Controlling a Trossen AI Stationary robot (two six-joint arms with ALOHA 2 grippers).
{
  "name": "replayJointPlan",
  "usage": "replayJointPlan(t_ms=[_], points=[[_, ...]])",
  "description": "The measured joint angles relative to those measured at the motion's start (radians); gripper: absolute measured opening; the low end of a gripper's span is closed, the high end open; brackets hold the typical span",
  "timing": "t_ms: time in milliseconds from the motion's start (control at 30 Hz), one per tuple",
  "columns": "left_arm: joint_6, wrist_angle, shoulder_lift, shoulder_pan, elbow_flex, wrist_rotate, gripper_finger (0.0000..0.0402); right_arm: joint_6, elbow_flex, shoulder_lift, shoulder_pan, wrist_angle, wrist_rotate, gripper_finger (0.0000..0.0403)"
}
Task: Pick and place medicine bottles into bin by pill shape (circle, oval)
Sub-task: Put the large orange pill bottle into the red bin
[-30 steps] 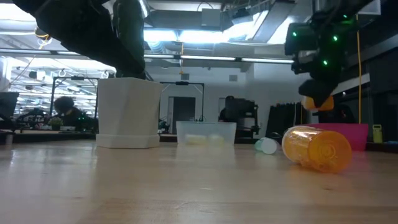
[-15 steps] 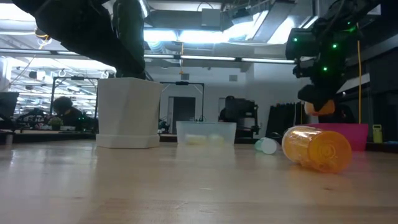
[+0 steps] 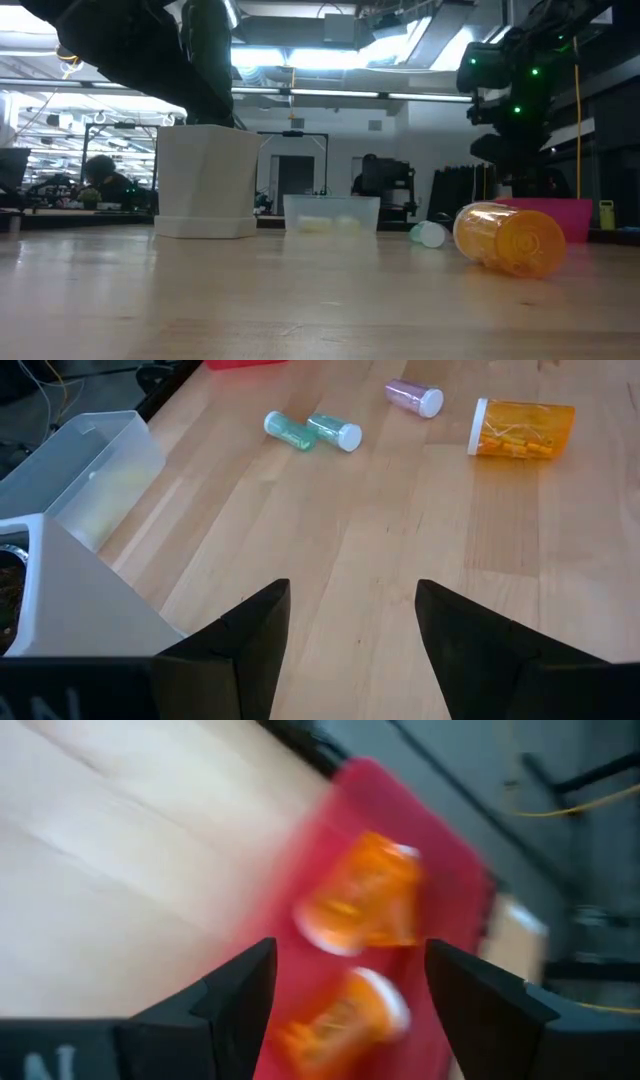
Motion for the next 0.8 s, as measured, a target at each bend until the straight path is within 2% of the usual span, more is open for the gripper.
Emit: replayJointPlan(t_ms=[100,333,433,500,667,800], points=[[0.0,0.0,0.0,0.0,0.0,0.0,0.0211,-0.02,0.0,0.0,0.0,0.103,-0.15,0.0255],[0.0,0.0,0.0,0.0,0.0,0.0,0.0211,-0.048,0.001,0.0,0.013,0.341,-0.75,0.0255],[0.0,0.0,0.0,0.0,0.0,0.0,0.0211,-0.049,0.001,0.0,0.053,0.359,-0.906,0.0255],[0.0,0.0,0.0,0.0,0.0,0.0,0.0211,-0.037,0.001,0.0,0.094,0.36,-0.927,0.0255],[0.0,0.0,0.0,0.0,0.0,0.0,0.0211,0.039,-0.01,0.0,0.214,0.389,-0.865,0.0255],[0.0,0.0,0.0,0.0,0.0,0.0,0.0211,0.07,-0.051,0.0,0.308,0.468,-0.861,0.0255]])
